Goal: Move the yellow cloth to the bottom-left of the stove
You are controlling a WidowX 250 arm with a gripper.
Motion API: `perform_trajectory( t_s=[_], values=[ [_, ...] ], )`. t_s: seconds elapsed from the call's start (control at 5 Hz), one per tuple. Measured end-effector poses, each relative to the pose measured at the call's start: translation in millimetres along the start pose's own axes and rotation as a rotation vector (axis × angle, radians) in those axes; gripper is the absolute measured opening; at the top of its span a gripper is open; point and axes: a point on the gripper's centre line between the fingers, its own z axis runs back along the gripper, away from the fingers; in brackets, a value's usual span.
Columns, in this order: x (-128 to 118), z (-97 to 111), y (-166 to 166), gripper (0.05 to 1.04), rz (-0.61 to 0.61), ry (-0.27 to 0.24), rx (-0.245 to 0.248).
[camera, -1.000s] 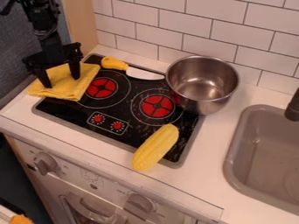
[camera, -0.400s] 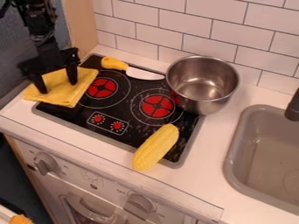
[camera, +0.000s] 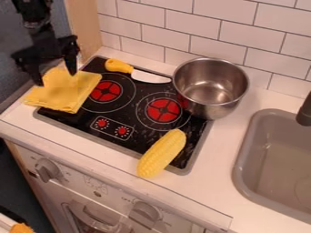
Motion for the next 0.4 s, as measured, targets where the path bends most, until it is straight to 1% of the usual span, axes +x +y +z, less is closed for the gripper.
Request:
perform_trajectory(
  t_s=[0.2, 0.4],
  values=[
    [3.1, 19.0, 1.4, 1.001, 0.005, 0.023, 0.03],
    [15.8, 43.5, 3.2, 1.001, -0.028, 0.062, 0.109]
  ],
)
